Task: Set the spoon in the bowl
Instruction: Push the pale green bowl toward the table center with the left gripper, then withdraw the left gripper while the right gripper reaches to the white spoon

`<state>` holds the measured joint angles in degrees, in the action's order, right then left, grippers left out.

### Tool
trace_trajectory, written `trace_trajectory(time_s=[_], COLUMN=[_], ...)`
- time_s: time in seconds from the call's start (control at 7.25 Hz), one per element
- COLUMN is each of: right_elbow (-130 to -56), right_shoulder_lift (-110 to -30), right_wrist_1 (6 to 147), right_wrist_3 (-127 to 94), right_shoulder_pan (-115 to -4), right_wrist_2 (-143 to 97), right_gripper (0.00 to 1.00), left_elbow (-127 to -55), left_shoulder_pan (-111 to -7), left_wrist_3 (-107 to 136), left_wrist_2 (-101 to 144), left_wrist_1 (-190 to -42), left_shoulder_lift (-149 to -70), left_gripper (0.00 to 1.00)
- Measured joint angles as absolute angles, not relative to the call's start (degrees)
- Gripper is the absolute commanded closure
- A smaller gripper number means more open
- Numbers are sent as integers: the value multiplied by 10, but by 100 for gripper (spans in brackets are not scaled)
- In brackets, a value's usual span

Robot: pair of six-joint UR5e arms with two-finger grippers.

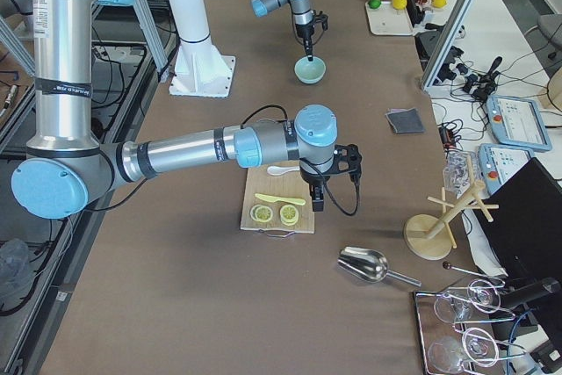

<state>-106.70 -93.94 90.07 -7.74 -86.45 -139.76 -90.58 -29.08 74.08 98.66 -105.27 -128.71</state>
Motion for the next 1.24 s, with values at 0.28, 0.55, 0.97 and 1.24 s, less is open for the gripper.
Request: trace_trajectory(time_s=[0.28, 0.55, 0.97, 1.24], right_elbow=[-1067, -1080, -1135, -1129], right_shoulder_lift=[-938, -932, -924, -922], right_wrist_1=[900, 899, 879, 785], right_wrist_3=[-79, -112, -217, -304], right_shoulder_pan=[-863, -839, -739, -656], right_wrist_2=[-1405, -1408, -1380, -1330], right_gripper=[0, 0, 0, 0], left_elbow=[-910, -944, -1009, -1032], left_shoulder_pan=[-289, -305, -369, -417], left_wrist_3=[744, 742, 737, 714], left_wrist_2=[987, 993, 1005, 1006], left_wrist_1=[-1058, -1056, -1086, -1122], left_shoulder_lift=[-1288, -1286, -1232, -1175], left_gripper=[16, 3, 2, 2])
